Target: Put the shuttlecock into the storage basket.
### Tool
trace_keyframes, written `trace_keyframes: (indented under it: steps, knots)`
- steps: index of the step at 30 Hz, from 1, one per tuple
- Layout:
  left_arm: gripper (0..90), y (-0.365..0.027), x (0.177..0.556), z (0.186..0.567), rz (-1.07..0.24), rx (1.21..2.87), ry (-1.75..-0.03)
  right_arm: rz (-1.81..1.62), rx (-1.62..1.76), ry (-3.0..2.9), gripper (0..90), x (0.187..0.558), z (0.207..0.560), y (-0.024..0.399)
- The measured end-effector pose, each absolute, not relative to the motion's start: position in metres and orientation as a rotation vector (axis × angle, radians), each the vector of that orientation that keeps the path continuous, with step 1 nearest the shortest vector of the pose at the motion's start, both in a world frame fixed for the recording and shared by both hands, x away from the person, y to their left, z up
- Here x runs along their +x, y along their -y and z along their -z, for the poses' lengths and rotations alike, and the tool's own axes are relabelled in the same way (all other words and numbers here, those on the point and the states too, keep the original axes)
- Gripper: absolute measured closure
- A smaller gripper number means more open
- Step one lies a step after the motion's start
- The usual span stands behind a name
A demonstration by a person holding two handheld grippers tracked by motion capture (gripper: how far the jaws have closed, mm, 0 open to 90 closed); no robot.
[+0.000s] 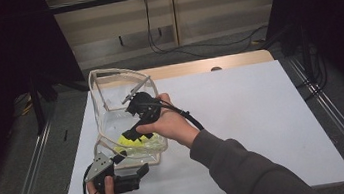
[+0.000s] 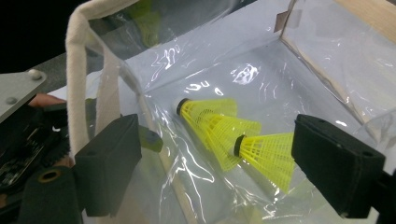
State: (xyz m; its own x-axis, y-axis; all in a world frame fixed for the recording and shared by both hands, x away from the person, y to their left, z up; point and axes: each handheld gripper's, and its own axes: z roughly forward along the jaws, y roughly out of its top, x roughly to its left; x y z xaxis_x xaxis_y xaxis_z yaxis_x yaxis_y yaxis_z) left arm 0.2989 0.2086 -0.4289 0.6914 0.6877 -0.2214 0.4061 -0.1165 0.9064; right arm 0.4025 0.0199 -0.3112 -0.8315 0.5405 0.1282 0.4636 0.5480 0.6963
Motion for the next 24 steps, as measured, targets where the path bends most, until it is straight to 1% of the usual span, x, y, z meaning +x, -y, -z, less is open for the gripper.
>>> trace_keyframes:
  steps: [3, 8, 24]
  knots:
    - [3.4, -0.209, 0.299, 0.429, -0.304, 1.742, -0.879, -1.171, 0.871, -2.671, 15.2, 0.401, 0.308, -0.016]
    - [3.4, -0.21, 0.299, 0.429, -0.299, 1.745, -0.879, -1.195, 0.862, -2.688, 12.3, 0.397, 0.308, -0.01]
    - [3.4, -0.212, 0.295, 0.428, -0.311, 1.748, -0.887, -1.284, 0.826, -2.681, 11.0, 0.388, 0.299, 0.015]
